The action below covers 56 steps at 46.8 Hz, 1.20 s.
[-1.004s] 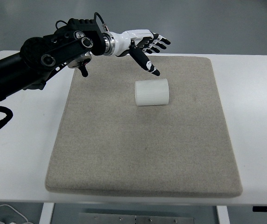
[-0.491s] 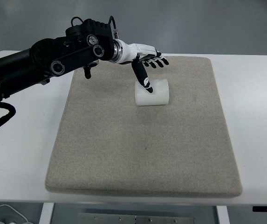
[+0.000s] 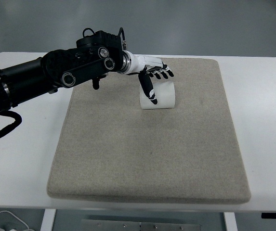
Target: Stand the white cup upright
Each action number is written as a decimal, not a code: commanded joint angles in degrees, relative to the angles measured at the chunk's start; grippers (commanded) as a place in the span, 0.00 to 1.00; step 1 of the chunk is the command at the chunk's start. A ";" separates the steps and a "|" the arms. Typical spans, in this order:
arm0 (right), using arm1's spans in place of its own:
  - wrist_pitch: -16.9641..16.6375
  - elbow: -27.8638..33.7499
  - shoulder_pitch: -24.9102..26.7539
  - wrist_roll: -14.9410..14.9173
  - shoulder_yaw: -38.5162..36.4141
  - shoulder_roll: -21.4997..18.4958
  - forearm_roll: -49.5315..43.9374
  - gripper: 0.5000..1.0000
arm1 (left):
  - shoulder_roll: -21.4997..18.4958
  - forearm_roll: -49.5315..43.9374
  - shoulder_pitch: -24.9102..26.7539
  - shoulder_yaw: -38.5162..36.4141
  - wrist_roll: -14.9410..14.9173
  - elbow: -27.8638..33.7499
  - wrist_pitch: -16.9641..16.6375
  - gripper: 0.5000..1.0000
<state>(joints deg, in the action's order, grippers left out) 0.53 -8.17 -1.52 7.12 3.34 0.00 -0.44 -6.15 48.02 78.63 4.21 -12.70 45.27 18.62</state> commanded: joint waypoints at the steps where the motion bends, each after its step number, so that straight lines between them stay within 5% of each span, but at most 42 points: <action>1: 0.00 0.00 -0.06 0.00 0.00 0.00 0.00 0.86 | 0.09 1.11 -0.40 0.01 0.04 -0.01 0.01 0.98; 42: 0.00 0.00 -0.06 0.00 0.00 0.00 0.00 0.86 | 2.55 3.66 -2.07 -0.78 0.30 -1.24 -0.87 0.94; 56: 0.00 0.00 -0.06 0.00 0.00 0.00 0.00 0.86 | 2.99 3.92 -2.43 -0.87 0.74 -1.24 -1.83 0.63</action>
<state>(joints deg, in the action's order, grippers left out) 0.53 -8.17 -1.52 7.13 3.34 0.00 -0.44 -3.16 51.76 76.21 3.38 -12.07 44.03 17.20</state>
